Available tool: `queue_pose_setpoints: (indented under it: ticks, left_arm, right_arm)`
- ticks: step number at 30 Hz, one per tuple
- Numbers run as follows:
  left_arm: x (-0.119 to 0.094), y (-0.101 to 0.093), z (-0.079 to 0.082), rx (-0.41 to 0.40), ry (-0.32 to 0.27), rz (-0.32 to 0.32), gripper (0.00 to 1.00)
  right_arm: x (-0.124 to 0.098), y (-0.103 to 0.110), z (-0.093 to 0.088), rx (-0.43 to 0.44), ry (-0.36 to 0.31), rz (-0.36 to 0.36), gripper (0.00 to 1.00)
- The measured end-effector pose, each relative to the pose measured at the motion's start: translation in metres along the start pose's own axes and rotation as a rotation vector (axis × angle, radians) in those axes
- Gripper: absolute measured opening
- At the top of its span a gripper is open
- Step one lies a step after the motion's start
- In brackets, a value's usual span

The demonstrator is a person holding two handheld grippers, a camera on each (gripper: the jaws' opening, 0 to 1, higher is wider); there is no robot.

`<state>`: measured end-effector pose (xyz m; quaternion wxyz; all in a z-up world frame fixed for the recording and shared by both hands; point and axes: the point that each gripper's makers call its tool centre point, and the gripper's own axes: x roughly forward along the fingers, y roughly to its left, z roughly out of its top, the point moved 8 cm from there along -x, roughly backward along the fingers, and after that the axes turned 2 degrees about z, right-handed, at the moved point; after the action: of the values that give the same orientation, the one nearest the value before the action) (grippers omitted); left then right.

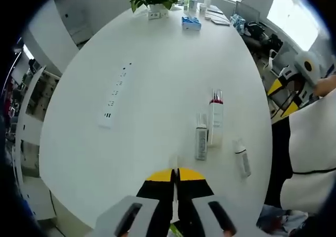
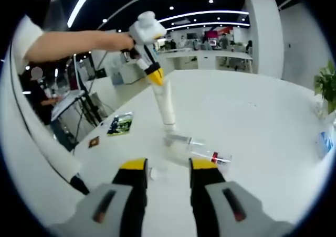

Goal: Arrange the skincare products in the storage area until every visible bottle or jar stands upright without overlapping.

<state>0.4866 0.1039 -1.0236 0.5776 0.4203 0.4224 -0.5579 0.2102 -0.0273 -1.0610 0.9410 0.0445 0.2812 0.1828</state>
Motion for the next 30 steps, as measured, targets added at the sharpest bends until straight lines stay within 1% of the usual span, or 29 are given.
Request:
queue_pose_setpoints:
  ticks: [9,13,18,20,22,27,30]
  left_arm:
    - [0.009,-0.006,0.03,0.027,-0.023,-0.019,0.0]
    - [0.014,-0.007,0.047,0.056,-0.026,-0.013,0.0]
    - [0.017,-0.008,0.059,0.058,-0.024,-0.009,0.0]
    - [0.019,-0.009,0.064,0.068,-0.012,-0.006,0.0]
    - [0.02,-0.011,0.067,0.07,-0.006,-0.008,0.0]
    - [0.022,-0.013,0.073,0.063,-0.016,-0.006,0.0]
    - [0.023,-0.013,0.075,0.071,-0.012,-0.005,0.0]
  right_arm:
    - [-0.008,-0.002,-0.008,0.022,0.0,-0.026,0.29]
    - [-0.012,-0.003,-0.011,0.029,0.0,-0.038,0.29]
    - [-0.017,-0.006,-0.014,0.042,-0.005,-0.061,0.29]
    - [-0.019,-0.007,-0.015,0.053,-0.011,-0.066,0.29]
    - [-0.02,-0.006,-0.015,0.054,-0.013,-0.071,0.29]
    - [-0.02,-0.006,-0.017,0.07,-0.022,-0.079,0.29]
    - [-0.021,-0.004,-0.018,0.068,-0.02,-0.081,0.29]
